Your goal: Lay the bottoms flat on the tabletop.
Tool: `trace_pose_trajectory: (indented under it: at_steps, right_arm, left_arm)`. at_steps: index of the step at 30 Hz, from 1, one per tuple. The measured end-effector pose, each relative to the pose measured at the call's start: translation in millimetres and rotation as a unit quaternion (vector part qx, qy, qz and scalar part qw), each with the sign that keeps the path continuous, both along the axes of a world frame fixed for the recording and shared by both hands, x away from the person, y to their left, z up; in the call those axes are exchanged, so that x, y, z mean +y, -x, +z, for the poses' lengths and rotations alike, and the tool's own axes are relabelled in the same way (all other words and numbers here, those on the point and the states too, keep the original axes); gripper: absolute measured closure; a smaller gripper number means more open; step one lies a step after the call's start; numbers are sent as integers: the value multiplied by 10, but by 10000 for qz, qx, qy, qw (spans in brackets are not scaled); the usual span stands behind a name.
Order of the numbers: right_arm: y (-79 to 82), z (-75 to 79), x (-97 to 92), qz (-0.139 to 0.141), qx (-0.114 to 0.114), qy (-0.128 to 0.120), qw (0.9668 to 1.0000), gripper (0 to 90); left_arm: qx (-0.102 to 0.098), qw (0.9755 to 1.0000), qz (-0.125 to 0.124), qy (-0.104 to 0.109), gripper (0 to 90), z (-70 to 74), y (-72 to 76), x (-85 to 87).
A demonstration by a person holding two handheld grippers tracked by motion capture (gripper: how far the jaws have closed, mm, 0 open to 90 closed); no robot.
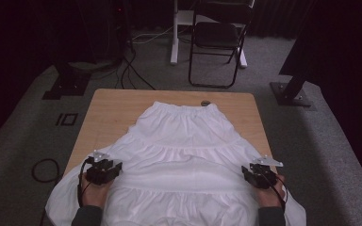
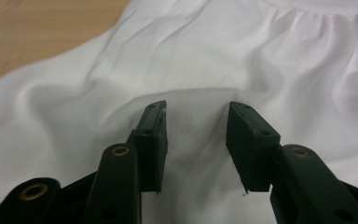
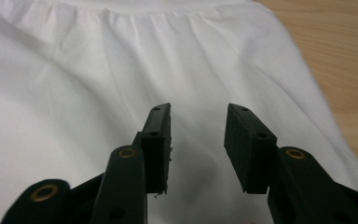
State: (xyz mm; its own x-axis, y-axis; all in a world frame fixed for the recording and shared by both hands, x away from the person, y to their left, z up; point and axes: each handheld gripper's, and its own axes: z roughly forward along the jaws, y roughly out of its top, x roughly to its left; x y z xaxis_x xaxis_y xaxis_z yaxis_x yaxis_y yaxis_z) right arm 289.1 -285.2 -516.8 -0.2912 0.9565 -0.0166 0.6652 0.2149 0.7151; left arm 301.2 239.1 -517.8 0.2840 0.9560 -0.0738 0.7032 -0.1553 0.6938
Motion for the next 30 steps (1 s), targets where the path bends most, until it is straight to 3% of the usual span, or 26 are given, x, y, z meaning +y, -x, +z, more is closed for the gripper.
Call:
trace_pose_trajectory:
  at_steps: [3,8,11,16,19,20,26,30]
  right_arm:
    - [-125,-56,97,67,63,20,10000,571]
    - [-338,-65,240,218,-32,138,9997,530]
    - [-506,-67,296,307,-103,265,9991,520]
    - [-801,-137,312,240,21,74,9997,517]
    - [-950,-227,315,194,176,24,9997,517]
    - [-982,-237,310,195,151,-72,9997,517]
    - [-1179,-249,340,190,40,-15,9998,544]
    - [-1356,-250,290,16,-7,16,10000,605]
  left_arm:
    - [-28,9999,-106,-68,555,-35,-112,-96]
    - [-29,9993,-305,-237,524,-102,-350,-245]
    - [-62,9993,-263,-240,513,-122,-502,-295]
    - [2,9990,-253,-365,501,-172,-681,-365]
    - [-91,9983,-307,-480,496,-192,-741,-433]
    - [-103,9983,-308,-493,502,-194,-767,-454]
    - [-171,9979,-182,-600,593,-190,-1021,-558]
    - [-131,9972,-54,-734,706,-172,-1155,-663]
